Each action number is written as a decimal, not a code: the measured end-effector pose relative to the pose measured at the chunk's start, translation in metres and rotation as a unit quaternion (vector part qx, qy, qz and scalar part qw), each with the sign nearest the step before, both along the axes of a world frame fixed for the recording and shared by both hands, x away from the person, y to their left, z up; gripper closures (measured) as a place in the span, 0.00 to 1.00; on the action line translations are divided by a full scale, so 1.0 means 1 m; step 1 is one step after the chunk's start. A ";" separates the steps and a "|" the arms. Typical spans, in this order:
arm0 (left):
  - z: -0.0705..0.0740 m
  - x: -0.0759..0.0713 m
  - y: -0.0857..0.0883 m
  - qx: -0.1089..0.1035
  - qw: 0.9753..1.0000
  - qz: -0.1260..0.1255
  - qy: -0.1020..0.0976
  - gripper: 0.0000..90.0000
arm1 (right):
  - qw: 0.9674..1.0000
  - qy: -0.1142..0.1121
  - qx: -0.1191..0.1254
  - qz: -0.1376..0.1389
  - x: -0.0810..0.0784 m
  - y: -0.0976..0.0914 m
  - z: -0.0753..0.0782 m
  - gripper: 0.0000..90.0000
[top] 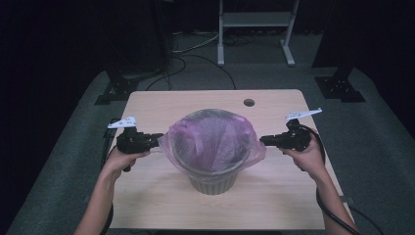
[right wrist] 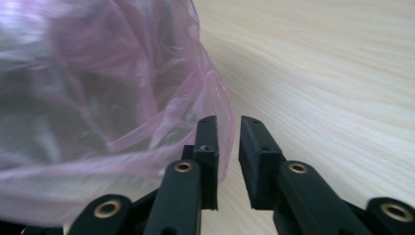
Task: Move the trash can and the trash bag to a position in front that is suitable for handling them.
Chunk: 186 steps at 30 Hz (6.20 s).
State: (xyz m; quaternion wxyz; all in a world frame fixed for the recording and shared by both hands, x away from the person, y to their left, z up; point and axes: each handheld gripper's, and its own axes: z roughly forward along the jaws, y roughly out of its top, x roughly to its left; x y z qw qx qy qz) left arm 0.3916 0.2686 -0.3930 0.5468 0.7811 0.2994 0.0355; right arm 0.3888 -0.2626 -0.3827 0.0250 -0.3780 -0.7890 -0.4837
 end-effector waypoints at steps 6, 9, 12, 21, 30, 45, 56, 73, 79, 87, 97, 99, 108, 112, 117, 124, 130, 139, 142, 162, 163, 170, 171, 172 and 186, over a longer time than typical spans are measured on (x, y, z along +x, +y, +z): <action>0.004 -0.015 0.023 -0.001 1.000 0.009 -0.010 0.65 | 1.000 -0.016 0.016 -0.002 -0.009 -0.014 0.010 0.79; 0.008 -0.021 0.031 0.003 1.000 0.009 -0.014 0.64 | 0.999 -0.027 0.027 0.007 -0.015 -0.018 0.016 0.77; 0.016 -0.028 0.038 0.002 1.000 0.005 -0.026 0.62 | 0.998 -0.045 0.036 0.026 -0.023 -0.018 0.025 0.73; 0.044 -0.043 0.032 -0.006 0.998 -0.041 -0.046 0.55 | 0.991 -0.080 0.023 0.104 -0.048 0.005 0.042 0.58; 0.061 -0.040 0.010 0.001 0.996 -0.075 -0.050 0.45 | 0.986 -0.091 0.007 0.137 -0.053 0.019 0.048 0.52; 0.070 -0.035 -0.020 0.025 0.991 -0.123 -0.052 0.34 | 0.981 -0.105 -0.016 0.161 -0.058 0.037 0.054 0.51; 0.060 -0.032 -0.032 0.033 0.987 -0.149 -0.043 0.44 | 0.978 -0.113 -0.035 0.170 -0.059 0.047 0.052 0.55; 0.063 -0.039 -0.031 0.035 0.986 -0.154 -0.061 0.87 | 0.974 -0.113 -0.072 0.184 -0.066 0.059 0.051 0.88; 0.059 -0.043 -0.031 0.041 0.985 -0.158 -0.060 1.00 | 0.973 -0.117 -0.081 0.183 -0.071 0.064 0.050 1.00; 0.046 -0.050 -0.030 0.044 0.985 -0.164 -0.045 1.00 | 0.972 -0.106 -0.084 0.193 -0.075 0.062 0.042 1.00; 0.016 -0.051 -0.031 0.056 0.985 -0.165 -0.015 1.00 | 0.974 -0.071 -0.094 0.194 -0.074 0.061 0.013 1.00; 0.011 -0.051 -0.031 0.056 0.985 -0.162 -0.011 1.00 | 0.974 -0.064 -0.096 0.194 -0.074 0.061 0.009 1.00; 0.021 -0.058 -0.019 0.059 0.987 -0.150 -0.025 0.86 | 0.974 -0.067 -0.104 0.191 -0.075 0.058 0.011 1.00; 0.037 -0.062 -0.015 0.069 0.988 -0.133 -0.045 0.73 | 0.974 -0.076 -0.105 0.187 -0.075 0.056 0.018 1.00; 0.047 -0.060 -0.021 0.072 0.989 -0.115 -0.054 0.46 | 0.974 -0.090 -0.100 0.181 -0.075 0.053 0.028 1.00; 0.044 -0.049 -0.040 0.071 0.990 -0.110 -0.049 0.29 | 0.974 -0.105 -0.072 0.187 -0.074 0.054 0.038 0.71; 0.042 -0.044 -0.050 0.077 0.988 -0.125 -0.050 0.40 | 0.974 -0.106 -0.073 0.185 -0.071 0.060 0.034 0.65; 0.039 -0.042 -0.056 0.079 0.988 -0.122 -0.059 0.83 | 0.974 -0.123 -0.095 0.167 -0.071 0.069 0.029 0.78; 0.040 -0.042 -0.059 0.079 0.988 -0.119 -0.064 0.96 | 0.974 -0.124 -0.097 0.160 -0.070 0.070 0.032 0.92; -0.001 -0.051 -0.047 0.093 0.987 -0.131 -0.023 1.00 | 0.974 -0.076 -0.127 0.172 -0.073 0.068 0.003 1.00; -0.004 -0.051 -0.046 0.093 0.987 -0.129 -0.020 1.00 | 0.974 -0.075 -0.129 0.173 -0.072 0.067 0.001 1.00; -0.018 -0.049 -0.043 0.107 0.987 -0.121 -0.003 1.00 | 0.973 -0.057 -0.140 0.173 -0.072 0.066 -0.011 1.00; -0.020 -0.049 -0.042 0.107 0.987 -0.120 -0.001 1.00 | 0.973 -0.057 -0.142 0.174 -0.072 0.066 -0.013 1.00; -0.021 -0.049 -0.042 0.108 0.987 -0.118 0.001 1.00 | 0.973 -0.055 -0.143 0.175 -0.071 0.065 -0.015 1.00; -0.035 -0.049 -0.035 0.133 0.986 -0.096 0.014 1.00 | 0.974 -0.029 -0.150 0.168 -0.068 0.058 -0.031 1.00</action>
